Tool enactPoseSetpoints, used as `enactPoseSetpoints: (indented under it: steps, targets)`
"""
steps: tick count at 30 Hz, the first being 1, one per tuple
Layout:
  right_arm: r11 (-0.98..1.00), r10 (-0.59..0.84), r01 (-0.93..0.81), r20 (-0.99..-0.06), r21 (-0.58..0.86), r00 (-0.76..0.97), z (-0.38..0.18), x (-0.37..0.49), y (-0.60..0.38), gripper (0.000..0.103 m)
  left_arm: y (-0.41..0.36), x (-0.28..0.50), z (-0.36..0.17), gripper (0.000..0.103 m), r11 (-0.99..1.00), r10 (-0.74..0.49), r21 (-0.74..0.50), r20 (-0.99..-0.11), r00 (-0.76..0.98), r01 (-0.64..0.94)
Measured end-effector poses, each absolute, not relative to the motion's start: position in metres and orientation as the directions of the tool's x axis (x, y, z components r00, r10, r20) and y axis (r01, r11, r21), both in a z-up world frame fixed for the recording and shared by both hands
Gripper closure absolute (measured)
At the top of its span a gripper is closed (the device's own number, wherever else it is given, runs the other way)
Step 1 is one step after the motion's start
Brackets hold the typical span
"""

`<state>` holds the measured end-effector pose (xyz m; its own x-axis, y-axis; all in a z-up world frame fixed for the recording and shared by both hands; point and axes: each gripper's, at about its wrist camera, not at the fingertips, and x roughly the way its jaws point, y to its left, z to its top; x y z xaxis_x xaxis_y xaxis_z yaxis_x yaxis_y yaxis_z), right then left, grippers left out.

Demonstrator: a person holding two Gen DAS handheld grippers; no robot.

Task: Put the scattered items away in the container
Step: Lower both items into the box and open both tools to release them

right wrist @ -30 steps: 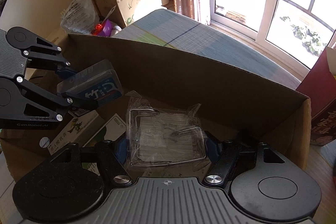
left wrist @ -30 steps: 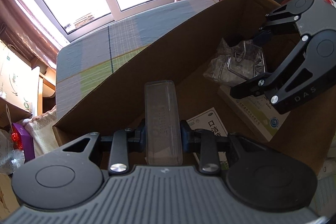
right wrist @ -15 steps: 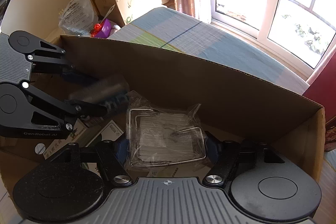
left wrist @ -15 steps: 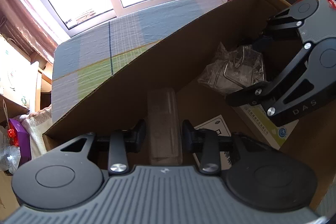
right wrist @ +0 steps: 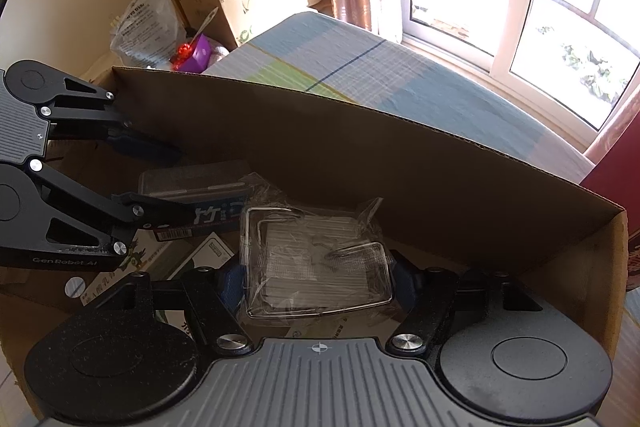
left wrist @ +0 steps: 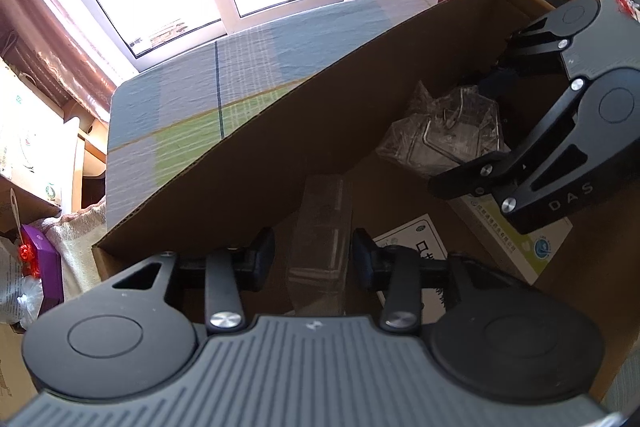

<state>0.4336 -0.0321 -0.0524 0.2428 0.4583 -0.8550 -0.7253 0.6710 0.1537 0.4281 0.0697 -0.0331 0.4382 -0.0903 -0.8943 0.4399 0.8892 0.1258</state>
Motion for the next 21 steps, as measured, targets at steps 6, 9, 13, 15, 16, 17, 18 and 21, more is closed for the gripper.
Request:
enactPoseSetpoints:
  steps: [6, 9, 13, 15, 16, 17, 18, 21]
  targets:
    - [0.648, 0.496, -0.736, -0.842, 0.196, 0.213, -0.053, 0.433, -0.028, 0.029, 0.064, 0.426, -0.03, 0.064, 0.89, -0.085, 0.131, -0.893, 0.442, 0.437]
    - [0.641, 0.497, -0.745, -0.84, 0.186, 0.217, -0.052, 0.431, -0.026, 0.002, 0.064, 0.424, -0.03, 0.056, 0.894, -0.084, 0.13, -0.892, 0.443, 0.43]
    - [0.638, 0.485, -0.752, -0.845, 0.164, 0.226, -0.048, 0.428, -0.033, 0.0, 0.068, 0.42, -0.028, 0.049, 0.899, -0.08, 0.129, -0.891, 0.447, 0.418]
    - [0.636, 0.479, -0.756, -0.847, 0.153, 0.231, -0.045, 0.426, -0.036, 0.0, 0.069, 0.417, -0.027, 0.047, 0.901, -0.083, 0.125, -0.89, 0.448, 0.415]
    - [0.636, 0.476, -0.758, -0.848, 0.148, 0.234, -0.044, 0.426, -0.037, 0.0, 0.069, 0.415, -0.026, 0.046, 0.901, -0.088, 0.121, -0.89, 0.448, 0.416]
    - [0.635, 0.473, -0.759, -0.849, 0.142, 0.236, -0.043, 0.425, -0.039, 0.0, 0.069, 0.413, -0.025, 0.045, 0.901, -0.091, 0.118, -0.889, 0.449, 0.417]
    - [0.634, 0.47, -0.761, -0.85, 0.137, 0.238, -0.042, 0.424, -0.041, 0.0, 0.068, 0.412, -0.024, 0.041, 0.902, -0.092, 0.118, -0.888, 0.451, 0.416]
    - [0.64, 0.446, -0.76, -0.862, 0.116, 0.243, -0.041, 0.421, -0.044, 0.0, 0.066, 0.41, -0.02, 0.033, 0.904, -0.093, 0.119, -0.883, 0.46, 0.411]
